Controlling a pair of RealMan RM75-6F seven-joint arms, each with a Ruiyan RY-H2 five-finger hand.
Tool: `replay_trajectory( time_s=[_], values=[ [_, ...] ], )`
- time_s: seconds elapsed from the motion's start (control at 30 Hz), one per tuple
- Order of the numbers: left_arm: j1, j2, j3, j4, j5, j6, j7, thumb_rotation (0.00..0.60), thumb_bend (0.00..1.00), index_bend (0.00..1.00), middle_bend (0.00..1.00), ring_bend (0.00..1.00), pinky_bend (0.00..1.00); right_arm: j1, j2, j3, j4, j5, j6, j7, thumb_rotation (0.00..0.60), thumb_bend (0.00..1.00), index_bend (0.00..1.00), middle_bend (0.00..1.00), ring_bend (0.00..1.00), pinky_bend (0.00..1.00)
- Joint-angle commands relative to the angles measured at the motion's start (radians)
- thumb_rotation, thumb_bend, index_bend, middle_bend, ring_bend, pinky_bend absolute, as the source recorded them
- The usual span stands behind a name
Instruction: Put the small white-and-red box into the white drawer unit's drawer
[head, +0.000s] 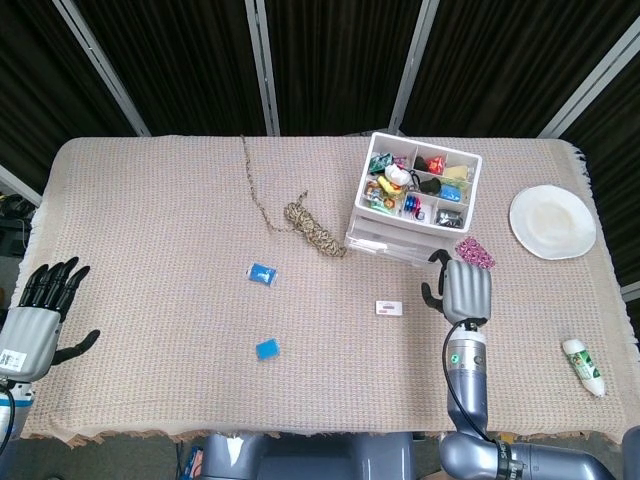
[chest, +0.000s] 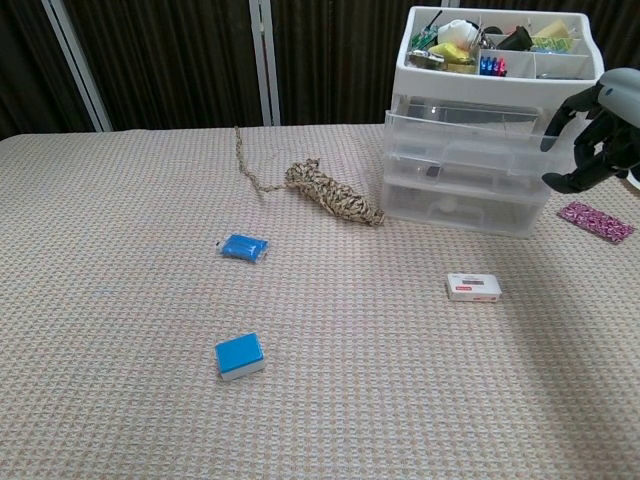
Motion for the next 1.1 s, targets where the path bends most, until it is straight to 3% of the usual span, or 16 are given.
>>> replay_trajectory(
  time_s=[0.03, 0.7, 1.1],
  values=[
    [0.000, 0.000, 0.000, -0.001, -0.001, -0.001, 0.000, 0.600, 0.24, 0.03, 0.00, 0.00, 0.00, -0.013, 0.007, -0.020, -0.014, -0.028, 0.006, 0.011, 0.600, 0.26, 0.42, 0.71, 0.77, 0.75],
    [0.001, -0.001, 0.001, -0.005, -0.004, -0.003, 0.003, 0.600, 0.24, 0.03, 0.00, 0.00, 0.00, -0.079, 0.054, -0.074, -0.088, -0.122, 0.013, 0.068, 0.600, 0.26, 0.43, 0.71, 0.77, 0.75],
    [0.002, -0.001, 0.000, -0.006, -0.006, -0.003, 0.003, 0.600, 0.24, 0.03, 0.00, 0.00, 0.00, -0.112, 0.064, -0.120, -0.125, -0.204, 0.020, 0.094, 0.600, 0.23, 0.26, 0.71, 0.77, 0.75]
  ],
)
